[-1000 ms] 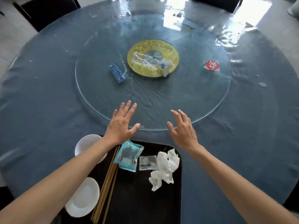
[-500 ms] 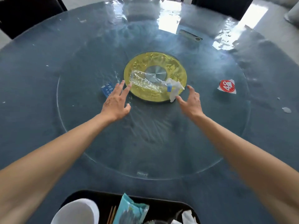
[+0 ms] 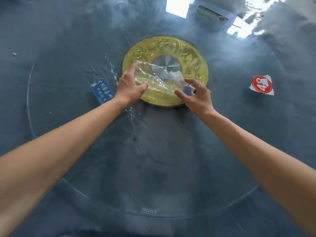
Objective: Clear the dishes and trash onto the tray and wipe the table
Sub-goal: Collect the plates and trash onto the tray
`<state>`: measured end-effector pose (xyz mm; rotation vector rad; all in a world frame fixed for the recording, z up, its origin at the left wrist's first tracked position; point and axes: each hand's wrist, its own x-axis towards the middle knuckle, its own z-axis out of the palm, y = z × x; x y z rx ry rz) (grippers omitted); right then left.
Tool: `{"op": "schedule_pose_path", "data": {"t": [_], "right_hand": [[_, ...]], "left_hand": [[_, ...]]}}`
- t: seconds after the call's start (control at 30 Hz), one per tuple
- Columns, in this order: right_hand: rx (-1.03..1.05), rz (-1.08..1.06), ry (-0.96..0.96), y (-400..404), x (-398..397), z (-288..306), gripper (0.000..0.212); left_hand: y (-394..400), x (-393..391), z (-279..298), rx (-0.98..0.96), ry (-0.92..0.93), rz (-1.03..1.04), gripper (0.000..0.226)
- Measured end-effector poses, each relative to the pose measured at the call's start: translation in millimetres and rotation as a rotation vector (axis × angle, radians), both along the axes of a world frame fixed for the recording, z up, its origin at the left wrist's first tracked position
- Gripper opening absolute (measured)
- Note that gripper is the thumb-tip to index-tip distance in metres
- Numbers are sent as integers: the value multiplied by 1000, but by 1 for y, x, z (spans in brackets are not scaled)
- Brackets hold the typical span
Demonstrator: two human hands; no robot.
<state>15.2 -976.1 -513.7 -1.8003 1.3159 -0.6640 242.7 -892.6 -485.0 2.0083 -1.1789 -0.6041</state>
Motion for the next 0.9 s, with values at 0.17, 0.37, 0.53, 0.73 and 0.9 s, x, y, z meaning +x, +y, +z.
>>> {"op": "schedule_pose_path", "data": {"t": [0.17, 0.37, 0.53, 0.73, 0.9], "right_hand": [[75, -58, -108, 44, -20, 21, 44], [156, -79, -232, 141, -69, 71, 46], [194, -54, -291, 233, -117, 111, 44], [280, -31, -296, 341, -183, 139, 44], [375, 13, -227, 418, -236, 139, 46]], "left_hand": [[37, -6, 14, -80, 273, 227, 49], [135, -41, 48, -154, 412, 220, 20], [235, -94, 82, -194, 647, 304, 31], [347, -159, 108, -185, 784, 384, 30], [436, -207, 110, -145, 785, 384, 28]]}}
